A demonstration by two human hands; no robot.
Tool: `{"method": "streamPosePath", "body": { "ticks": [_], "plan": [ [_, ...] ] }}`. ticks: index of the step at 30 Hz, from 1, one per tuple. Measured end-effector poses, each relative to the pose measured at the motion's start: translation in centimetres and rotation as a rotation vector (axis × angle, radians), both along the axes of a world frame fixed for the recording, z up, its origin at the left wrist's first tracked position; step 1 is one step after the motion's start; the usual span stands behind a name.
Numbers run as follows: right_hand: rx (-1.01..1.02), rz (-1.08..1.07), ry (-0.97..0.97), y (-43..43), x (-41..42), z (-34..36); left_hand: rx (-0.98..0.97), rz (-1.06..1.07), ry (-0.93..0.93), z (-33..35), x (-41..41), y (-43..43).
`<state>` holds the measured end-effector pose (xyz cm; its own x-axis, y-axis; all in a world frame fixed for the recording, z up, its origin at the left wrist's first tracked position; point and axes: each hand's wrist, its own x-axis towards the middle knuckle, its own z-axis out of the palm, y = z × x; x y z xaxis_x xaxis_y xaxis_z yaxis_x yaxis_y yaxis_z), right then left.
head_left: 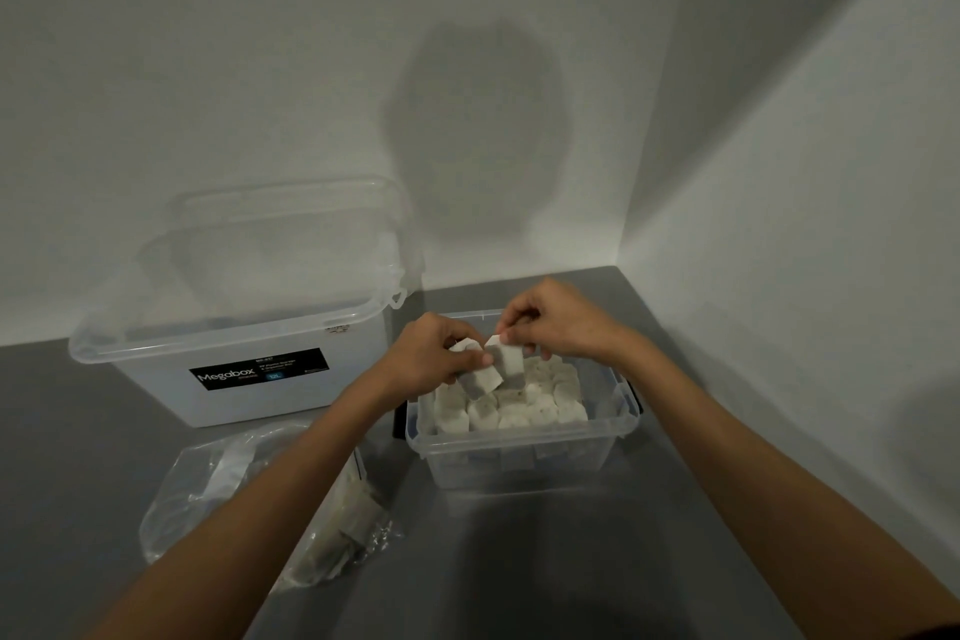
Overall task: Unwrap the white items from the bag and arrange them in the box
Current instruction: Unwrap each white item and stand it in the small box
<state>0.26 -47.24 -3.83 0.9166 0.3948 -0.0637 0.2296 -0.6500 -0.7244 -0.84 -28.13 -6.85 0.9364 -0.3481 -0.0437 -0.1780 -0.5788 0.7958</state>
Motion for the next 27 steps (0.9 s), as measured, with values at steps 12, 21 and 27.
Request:
{"method": "streamPosePath", "body": {
  "ticks": [12, 21, 27],
  "plan": [
    [-0.374, 0.112, 0.298, -1.2, 0.2, -3.7, 0.146, -0.066, 0.036, -0.9, 0.0, 0.5],
    [-0.505, 0.019, 0.235, -1.0, -0.2, -6.8, 0.139, -0.028, 0.081, -1.4, 0.1, -0.1],
    [-0.491, 0.015, 0.210, -1.1, -0.5, -6.2, 0.122, -0.087, 0.087, -1.4, 0.3, -1.1]
  ]
}}
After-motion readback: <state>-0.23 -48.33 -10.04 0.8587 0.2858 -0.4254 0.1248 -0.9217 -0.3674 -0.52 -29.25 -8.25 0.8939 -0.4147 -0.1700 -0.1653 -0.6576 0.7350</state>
